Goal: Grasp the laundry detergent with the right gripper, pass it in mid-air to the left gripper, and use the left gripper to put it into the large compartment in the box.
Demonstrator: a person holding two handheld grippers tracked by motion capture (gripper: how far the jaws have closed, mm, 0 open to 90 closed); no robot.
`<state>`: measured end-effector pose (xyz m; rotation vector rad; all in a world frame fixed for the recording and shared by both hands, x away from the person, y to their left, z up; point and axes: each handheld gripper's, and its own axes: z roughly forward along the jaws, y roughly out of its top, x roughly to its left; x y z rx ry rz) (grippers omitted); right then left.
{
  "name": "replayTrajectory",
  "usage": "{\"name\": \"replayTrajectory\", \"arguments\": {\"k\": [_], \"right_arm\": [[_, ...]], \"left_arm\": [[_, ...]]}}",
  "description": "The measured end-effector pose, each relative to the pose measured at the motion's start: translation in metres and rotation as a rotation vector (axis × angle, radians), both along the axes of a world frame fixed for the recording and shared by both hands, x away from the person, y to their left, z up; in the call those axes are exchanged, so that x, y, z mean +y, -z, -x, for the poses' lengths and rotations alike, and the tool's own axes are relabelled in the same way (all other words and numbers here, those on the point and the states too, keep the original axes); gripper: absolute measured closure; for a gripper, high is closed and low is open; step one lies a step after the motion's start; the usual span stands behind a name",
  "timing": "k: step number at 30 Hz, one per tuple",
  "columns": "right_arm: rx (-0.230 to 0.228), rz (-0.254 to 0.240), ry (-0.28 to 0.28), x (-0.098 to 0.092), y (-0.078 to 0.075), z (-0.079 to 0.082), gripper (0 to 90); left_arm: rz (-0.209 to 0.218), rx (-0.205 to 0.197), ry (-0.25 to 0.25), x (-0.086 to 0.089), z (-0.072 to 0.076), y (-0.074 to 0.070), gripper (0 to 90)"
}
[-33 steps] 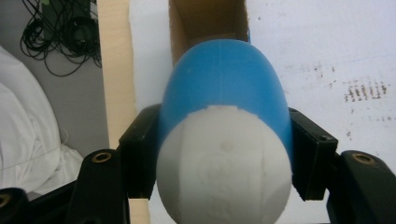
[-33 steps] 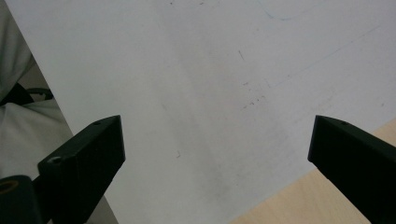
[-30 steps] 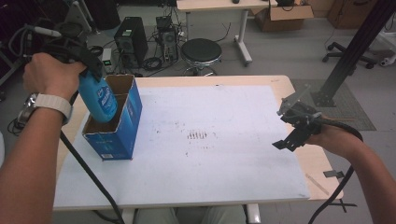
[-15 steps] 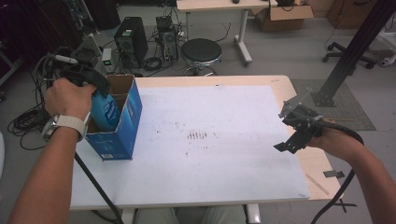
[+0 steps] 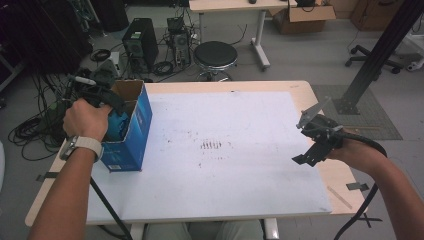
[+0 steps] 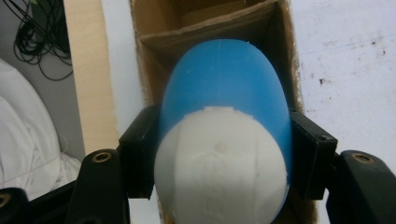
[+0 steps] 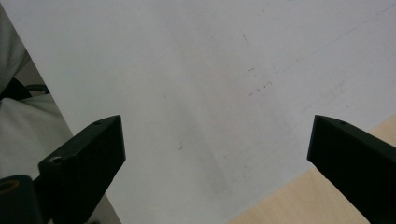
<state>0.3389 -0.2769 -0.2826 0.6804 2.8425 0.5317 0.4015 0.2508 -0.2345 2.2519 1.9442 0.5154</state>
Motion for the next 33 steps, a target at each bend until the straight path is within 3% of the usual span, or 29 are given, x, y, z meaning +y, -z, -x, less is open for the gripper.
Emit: {"name": "replayTrajectory", "arguments": {"k": [15,33], "right_arm": [[0.006,0.006,0.002,0.000,0.003,0.000,4.1],[0.016,0.001,0.013,-0.005,0.008,0.002,4.1]], "left_arm": [[0.004,0.029,-0.011,0.003,-0.002,0.033,38.4],[0.011,0.044,-0.005,0.004,-0.005,0.042,38.4]]}}
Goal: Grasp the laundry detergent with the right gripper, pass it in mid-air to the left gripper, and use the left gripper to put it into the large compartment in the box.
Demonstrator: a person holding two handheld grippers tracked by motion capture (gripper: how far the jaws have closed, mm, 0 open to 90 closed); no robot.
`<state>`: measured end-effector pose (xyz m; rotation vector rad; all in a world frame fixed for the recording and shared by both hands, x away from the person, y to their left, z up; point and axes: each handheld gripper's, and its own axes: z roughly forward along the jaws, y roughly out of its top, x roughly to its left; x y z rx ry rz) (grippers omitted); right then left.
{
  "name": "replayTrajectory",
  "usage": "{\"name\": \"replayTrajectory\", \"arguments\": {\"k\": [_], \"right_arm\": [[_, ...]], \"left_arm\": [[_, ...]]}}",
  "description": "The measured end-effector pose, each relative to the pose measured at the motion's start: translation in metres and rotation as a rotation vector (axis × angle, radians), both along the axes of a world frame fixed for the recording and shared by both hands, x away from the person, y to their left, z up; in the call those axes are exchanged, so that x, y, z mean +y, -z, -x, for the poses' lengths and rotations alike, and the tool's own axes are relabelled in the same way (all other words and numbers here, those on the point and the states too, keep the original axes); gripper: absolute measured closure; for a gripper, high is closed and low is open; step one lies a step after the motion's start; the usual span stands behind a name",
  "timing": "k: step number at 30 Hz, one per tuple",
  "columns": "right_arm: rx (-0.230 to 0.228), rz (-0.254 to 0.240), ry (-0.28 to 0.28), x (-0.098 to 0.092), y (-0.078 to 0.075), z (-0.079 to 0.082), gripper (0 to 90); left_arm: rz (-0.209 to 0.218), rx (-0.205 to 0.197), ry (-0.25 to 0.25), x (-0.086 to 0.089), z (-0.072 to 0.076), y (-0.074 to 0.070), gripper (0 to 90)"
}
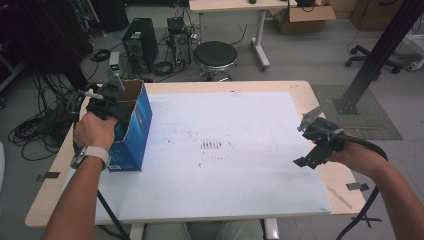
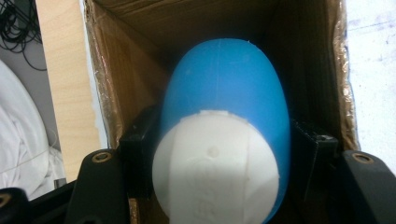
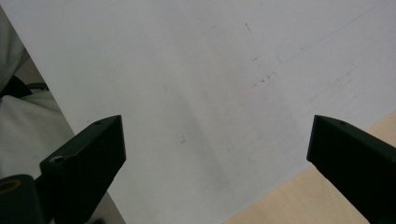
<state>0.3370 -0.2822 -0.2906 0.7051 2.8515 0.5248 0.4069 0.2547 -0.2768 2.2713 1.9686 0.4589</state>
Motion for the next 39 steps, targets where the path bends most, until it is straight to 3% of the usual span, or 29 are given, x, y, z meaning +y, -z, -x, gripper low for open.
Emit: {"name": "replayTrajectory", "arguments": {"k": [12,15,21,29,39], "right_arm": [[0.002,-0.003,0.003,-0.002,0.001,0.002,4.1],[0.001,-0.004,0.005,-0.002,0.000,0.002,4.1],[0.001,0.001,-0.005,0.001,-0.001,0.003,4.1],[-0.008,0.000,-0.003,0.002,-0.007,0.006,4.1],[-0.017,-0.003,0.001,0.001,-0.012,0.010,4.1]], "left_arm": [[0.021,-0.017,-0.008,0.003,0.000,0.001,37.9],[0.044,-0.013,-0.022,0.005,0.001,-0.001,27.4],[0.067,-0.035,-0.026,0.008,0.005,-0.009,21.6],[0.071,-0.055,-0.013,0.008,0.011,-0.037,14.5],[0.067,-0.070,0.073,-0.004,0.022,-0.072,8.4]]}}
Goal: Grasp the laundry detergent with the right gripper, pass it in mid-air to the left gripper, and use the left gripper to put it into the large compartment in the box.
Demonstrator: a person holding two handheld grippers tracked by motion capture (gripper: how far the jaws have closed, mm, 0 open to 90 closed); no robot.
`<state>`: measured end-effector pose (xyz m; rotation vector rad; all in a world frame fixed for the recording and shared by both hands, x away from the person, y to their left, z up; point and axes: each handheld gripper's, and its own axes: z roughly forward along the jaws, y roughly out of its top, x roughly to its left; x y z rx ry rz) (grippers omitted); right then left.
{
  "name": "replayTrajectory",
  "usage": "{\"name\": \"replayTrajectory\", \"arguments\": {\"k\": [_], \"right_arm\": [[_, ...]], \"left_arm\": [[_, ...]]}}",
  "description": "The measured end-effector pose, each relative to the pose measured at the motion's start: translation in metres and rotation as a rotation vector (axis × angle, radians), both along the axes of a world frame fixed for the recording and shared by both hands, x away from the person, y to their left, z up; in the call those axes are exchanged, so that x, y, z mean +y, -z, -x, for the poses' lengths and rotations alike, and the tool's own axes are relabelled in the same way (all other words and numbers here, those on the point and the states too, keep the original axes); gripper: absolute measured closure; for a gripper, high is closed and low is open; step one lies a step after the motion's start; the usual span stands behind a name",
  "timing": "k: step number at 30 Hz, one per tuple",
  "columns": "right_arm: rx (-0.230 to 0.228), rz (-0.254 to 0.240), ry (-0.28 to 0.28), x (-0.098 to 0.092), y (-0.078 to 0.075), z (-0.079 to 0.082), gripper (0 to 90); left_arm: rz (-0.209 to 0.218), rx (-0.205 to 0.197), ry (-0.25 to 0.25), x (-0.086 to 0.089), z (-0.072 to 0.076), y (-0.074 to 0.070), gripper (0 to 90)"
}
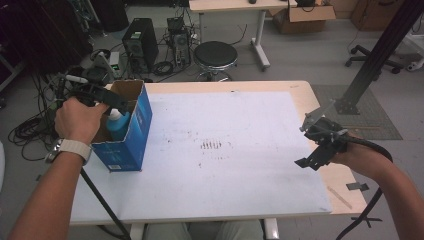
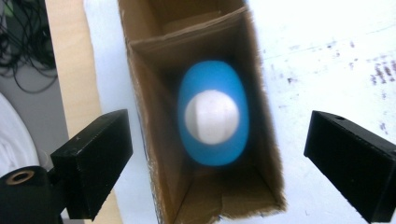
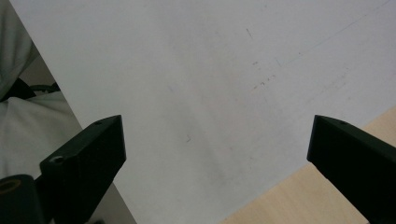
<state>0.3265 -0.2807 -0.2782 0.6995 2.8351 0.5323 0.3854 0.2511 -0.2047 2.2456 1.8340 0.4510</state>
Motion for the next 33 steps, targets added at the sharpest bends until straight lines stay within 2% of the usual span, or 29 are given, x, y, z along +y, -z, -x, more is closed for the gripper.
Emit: {"name": "replayTrajectory", "arguments": {"k": [9,13,22,33], "right_arm": [[-0.003,-0.001,-0.002,0.002,-0.007,0.002,4.1],[-0.004,-0.001,-0.003,0.004,-0.010,0.002,4.0],[-0.007,0.002,-0.007,0.007,-0.012,0.003,4.2],[-0.011,-0.008,0.000,0.010,-0.018,0.002,4.3]], "left_arm": [[-0.009,-0.029,0.093,-0.023,0.010,-0.025,7.9],[-0.004,-0.030,0.155,-0.036,0.014,-0.033,7.6],[-0.012,-0.051,0.270,-0.064,0.027,-0.043,7.4],[-0.021,-0.049,0.400,-0.093,0.039,-0.051,6.2]]}}
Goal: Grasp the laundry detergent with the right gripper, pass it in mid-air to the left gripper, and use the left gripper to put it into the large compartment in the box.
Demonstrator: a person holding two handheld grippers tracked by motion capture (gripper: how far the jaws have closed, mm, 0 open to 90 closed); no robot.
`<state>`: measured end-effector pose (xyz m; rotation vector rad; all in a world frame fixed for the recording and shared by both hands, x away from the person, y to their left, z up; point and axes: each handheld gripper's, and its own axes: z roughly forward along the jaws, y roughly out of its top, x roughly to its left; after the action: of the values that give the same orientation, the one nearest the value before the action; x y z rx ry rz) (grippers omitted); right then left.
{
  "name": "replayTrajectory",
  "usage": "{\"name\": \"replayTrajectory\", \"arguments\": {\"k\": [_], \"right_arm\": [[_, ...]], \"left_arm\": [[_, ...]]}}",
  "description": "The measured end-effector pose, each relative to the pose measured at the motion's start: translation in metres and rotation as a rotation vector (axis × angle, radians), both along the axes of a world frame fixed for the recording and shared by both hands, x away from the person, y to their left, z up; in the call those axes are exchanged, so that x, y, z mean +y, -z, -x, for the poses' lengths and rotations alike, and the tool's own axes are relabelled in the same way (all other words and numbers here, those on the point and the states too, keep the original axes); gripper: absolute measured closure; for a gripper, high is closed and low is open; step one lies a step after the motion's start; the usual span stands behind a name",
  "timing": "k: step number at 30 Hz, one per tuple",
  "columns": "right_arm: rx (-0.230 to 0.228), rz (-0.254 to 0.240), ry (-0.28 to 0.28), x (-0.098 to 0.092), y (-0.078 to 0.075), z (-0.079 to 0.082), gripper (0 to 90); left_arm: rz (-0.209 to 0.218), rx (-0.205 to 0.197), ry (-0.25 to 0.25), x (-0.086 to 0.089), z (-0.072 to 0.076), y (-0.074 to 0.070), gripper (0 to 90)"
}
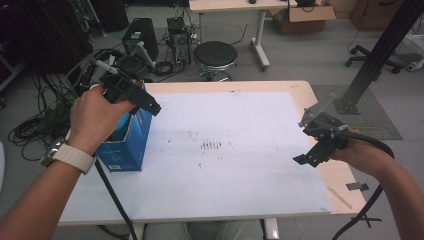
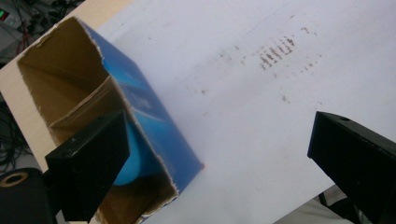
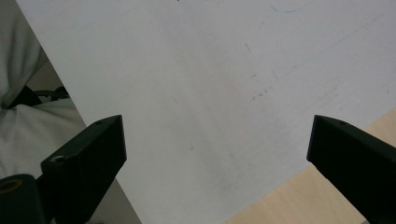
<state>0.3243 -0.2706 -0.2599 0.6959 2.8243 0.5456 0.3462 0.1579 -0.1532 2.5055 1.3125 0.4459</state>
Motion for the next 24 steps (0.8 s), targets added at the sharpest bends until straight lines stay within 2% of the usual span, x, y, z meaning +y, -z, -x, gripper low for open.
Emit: {"name": "replayTrajectory", "arguments": {"k": [9,24], "right_arm": [[0.006,0.001,-0.002,0.004,0.001,-0.003,4.3],[0.010,0.006,-0.024,0.015,0.002,-0.009,4.4]], "left_arm": [[-0.010,0.000,0.099,-0.026,0.008,0.001,6.1],[-0.058,0.020,0.283,-0.069,0.019,0.019,6.0]]}}
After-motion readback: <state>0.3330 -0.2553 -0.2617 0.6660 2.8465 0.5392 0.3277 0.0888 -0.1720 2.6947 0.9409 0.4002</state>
